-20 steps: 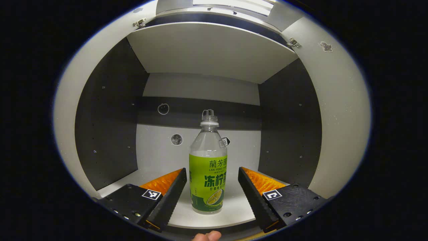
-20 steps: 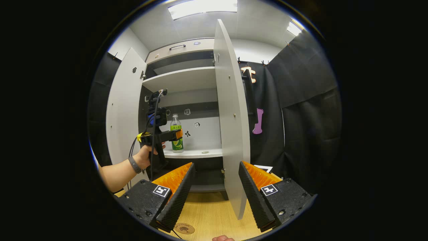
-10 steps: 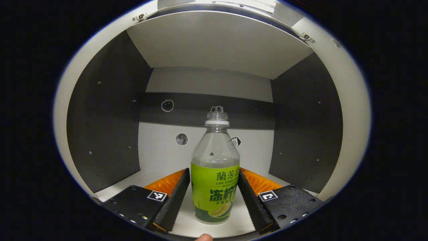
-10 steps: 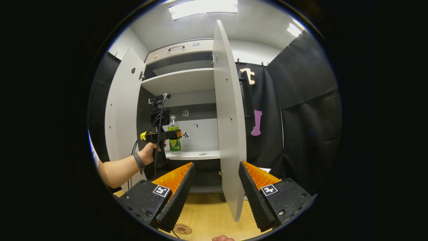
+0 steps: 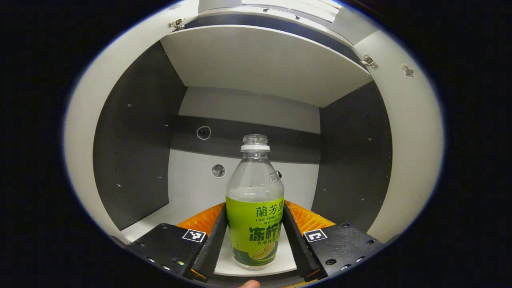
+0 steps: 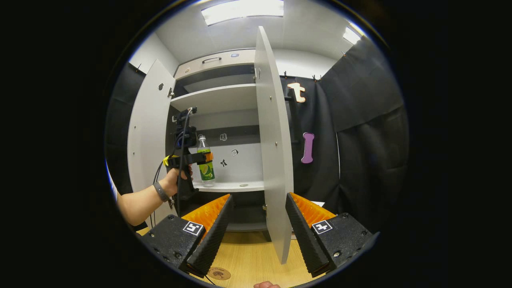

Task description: Grasp the bottle in the cabinet with the left hand and place it on the coaster, then close the right door with the right hand and the left door with the left hand.

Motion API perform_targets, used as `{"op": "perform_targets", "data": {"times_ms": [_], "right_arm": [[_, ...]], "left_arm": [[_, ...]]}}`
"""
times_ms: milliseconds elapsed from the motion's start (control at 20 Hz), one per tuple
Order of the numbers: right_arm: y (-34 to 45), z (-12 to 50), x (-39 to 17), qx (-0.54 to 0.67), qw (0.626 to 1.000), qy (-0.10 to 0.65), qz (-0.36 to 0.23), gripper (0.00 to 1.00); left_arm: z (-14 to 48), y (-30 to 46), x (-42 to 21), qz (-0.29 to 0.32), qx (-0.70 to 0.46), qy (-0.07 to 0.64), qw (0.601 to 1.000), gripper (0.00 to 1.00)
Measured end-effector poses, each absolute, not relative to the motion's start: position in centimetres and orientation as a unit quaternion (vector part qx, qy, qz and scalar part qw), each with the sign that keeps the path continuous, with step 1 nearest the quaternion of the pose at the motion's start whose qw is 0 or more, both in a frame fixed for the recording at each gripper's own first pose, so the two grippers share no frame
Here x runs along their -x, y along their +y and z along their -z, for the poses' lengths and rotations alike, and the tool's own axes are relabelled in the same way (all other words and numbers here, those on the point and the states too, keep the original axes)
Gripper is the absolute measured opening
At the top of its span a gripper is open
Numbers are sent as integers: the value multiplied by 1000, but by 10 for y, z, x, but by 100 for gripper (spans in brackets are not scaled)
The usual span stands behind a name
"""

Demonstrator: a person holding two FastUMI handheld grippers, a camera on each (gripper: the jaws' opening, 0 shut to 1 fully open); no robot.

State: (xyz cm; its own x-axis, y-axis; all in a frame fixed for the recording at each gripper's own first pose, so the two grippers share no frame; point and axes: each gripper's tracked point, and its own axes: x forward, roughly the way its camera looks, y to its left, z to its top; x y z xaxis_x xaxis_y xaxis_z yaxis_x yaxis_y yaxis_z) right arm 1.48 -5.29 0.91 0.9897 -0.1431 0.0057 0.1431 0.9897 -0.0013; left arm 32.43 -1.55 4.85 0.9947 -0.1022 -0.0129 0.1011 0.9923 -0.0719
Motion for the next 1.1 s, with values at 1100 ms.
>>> {"op": "perform_targets", "data": {"times_ms": [1100], "right_arm": [[-41,-60,11,32,998,-44,33,81]], "left_arm": [[76,-62,-107,100,2,27,995,77]]}}
